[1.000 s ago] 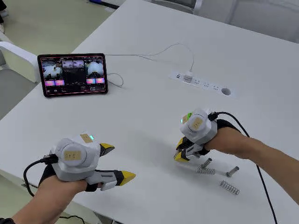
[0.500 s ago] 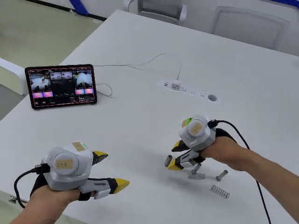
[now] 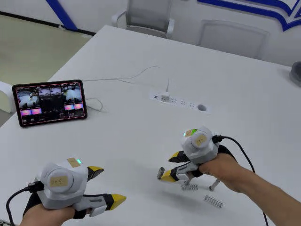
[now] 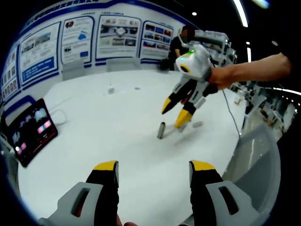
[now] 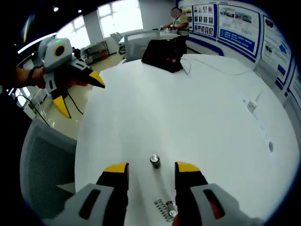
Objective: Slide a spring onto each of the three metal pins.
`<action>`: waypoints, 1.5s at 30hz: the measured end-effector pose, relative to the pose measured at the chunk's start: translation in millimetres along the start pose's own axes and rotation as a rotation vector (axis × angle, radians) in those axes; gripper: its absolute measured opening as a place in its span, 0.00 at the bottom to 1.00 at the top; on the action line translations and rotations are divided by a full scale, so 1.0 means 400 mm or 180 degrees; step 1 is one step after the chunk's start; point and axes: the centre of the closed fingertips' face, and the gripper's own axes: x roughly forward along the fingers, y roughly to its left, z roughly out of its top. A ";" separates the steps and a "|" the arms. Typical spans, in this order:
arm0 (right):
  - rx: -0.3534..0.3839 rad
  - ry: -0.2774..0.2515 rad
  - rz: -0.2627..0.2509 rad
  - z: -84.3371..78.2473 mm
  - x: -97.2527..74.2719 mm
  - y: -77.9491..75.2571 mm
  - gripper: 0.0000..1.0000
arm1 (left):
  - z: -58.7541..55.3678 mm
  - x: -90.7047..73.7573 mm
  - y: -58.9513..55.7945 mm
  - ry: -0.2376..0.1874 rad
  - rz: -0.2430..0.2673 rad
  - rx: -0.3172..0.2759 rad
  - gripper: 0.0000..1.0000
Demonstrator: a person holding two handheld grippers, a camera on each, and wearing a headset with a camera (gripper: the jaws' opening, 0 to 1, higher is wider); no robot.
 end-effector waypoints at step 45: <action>0.1122 -0.1115 -0.0804 -0.115 -0.233 0.026 0.65 | 0.037 0.071 -0.049 0.0066 -0.0141 0.0124 0.64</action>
